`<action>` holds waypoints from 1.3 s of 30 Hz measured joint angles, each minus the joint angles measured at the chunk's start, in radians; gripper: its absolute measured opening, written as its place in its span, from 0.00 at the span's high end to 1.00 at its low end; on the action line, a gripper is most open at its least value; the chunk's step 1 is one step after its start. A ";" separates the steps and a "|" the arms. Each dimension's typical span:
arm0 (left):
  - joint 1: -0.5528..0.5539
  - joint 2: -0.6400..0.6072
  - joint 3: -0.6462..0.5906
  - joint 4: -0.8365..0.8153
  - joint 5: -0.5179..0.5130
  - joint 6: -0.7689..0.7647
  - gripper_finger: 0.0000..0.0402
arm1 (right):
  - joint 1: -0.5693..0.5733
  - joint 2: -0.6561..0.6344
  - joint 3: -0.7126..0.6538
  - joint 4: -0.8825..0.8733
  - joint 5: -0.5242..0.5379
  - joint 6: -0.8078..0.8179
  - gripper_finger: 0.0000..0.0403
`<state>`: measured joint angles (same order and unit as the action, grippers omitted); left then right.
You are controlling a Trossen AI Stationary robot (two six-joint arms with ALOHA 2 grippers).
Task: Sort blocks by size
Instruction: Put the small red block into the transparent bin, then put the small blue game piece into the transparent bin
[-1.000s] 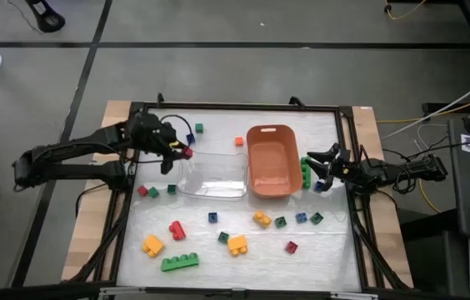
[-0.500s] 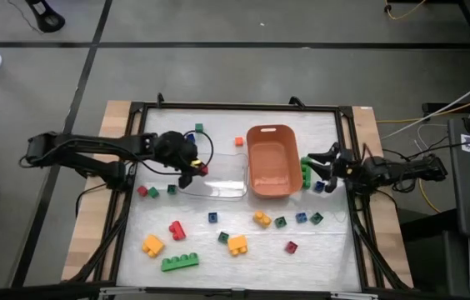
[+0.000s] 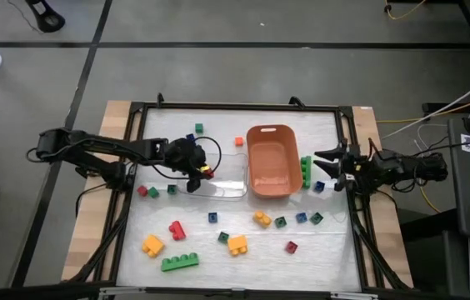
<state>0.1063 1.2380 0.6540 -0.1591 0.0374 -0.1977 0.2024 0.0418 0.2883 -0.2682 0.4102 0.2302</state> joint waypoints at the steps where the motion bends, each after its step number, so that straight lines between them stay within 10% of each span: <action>1: -0.008 0.008 0.000 0.006 -0.024 -0.005 0.64 | 0.000 0.000 0.009 -0.012 -0.002 0.001 0.61; 16: -0.054 0.020 0.023 0.097 -0.153 0.022 0.48 | 0.000 0.066 0.212 -0.344 -0.038 0.123 0.61; 39: -0.052 -0.006 0.057 0.090 -0.153 0.049 0.48 | 0.000 0.886 0.362 -0.810 -0.273 0.505 0.61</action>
<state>0.0540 1.2320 0.7109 -0.0690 -0.1154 -0.1486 0.2024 0.9275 0.6498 -1.0786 0.1368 0.7352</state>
